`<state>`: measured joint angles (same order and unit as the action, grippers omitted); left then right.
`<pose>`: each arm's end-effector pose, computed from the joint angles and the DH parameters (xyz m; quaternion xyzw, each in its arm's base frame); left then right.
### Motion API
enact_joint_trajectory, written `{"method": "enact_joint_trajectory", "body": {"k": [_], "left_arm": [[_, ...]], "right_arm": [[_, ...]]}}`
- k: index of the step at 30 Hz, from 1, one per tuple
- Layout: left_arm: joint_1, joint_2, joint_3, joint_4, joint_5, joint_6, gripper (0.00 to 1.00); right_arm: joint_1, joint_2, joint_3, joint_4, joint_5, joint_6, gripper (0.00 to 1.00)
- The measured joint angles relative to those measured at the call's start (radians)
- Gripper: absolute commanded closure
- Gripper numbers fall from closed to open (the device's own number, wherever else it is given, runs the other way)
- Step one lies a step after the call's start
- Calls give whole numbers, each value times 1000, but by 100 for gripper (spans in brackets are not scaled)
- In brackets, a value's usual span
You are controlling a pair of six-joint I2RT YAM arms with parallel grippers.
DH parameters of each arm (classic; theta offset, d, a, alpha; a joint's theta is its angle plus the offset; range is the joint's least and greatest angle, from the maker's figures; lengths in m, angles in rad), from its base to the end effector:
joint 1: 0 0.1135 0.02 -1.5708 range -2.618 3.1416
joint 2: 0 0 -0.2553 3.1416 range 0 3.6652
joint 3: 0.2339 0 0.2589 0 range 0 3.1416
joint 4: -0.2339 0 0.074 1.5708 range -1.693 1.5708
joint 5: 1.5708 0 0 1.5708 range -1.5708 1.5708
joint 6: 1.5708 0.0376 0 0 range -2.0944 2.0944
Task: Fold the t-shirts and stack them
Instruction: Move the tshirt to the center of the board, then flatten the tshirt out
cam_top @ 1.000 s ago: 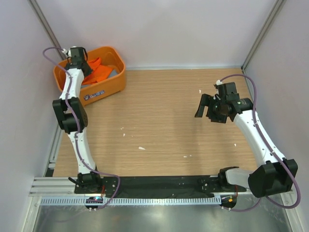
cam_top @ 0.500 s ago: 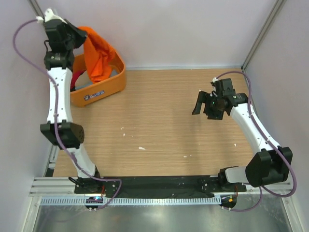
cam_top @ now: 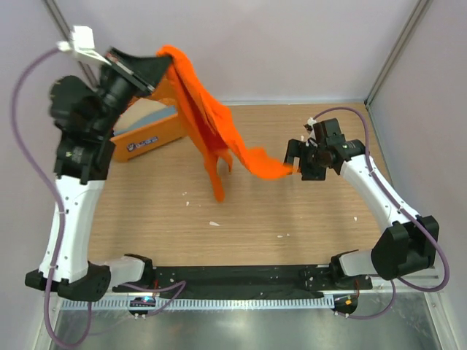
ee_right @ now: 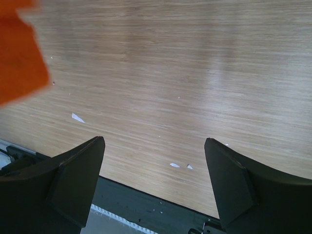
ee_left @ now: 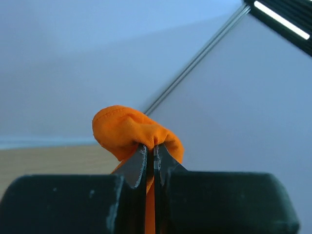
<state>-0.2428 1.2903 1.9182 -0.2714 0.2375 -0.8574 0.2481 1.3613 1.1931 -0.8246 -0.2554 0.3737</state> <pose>0.2129 -0.0618 0.5939 -0.0786 0.5694 -0.4839 0.6599 0.2745 0.0793 0.2878 0.0235 0.9511 0.2027 0.2318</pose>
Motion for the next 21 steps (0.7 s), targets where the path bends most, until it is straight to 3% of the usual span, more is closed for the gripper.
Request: {"method": "enact_joint_trajectory", "body": {"k": [4, 8, 11, 14, 17, 21], "left_arm": [[-37, -57, -397, -14, 26, 0, 96], [-39, 62, -612, -212, -40, 85, 47], [-36, 108, -658, -387, -144, 148, 22], [-35, 66, -675, -449, -190, 217, 19], [-56, 10, -690, -445, -182, 274, 27], [-107, 47, -732, -390, -71, 293, 32]], "right_arm": [[0, 0, 0, 9, -8, 5, 10], [4, 0, -1, 18, -31, 11, 10], [35, 0, -7, 18, -45, 3, 10], [106, 5, -25, 18, -67, -14, 11], [197, 39, -55, 42, -101, -17, 17], [301, 161, -75, 120, -164, 22, 24]]}}
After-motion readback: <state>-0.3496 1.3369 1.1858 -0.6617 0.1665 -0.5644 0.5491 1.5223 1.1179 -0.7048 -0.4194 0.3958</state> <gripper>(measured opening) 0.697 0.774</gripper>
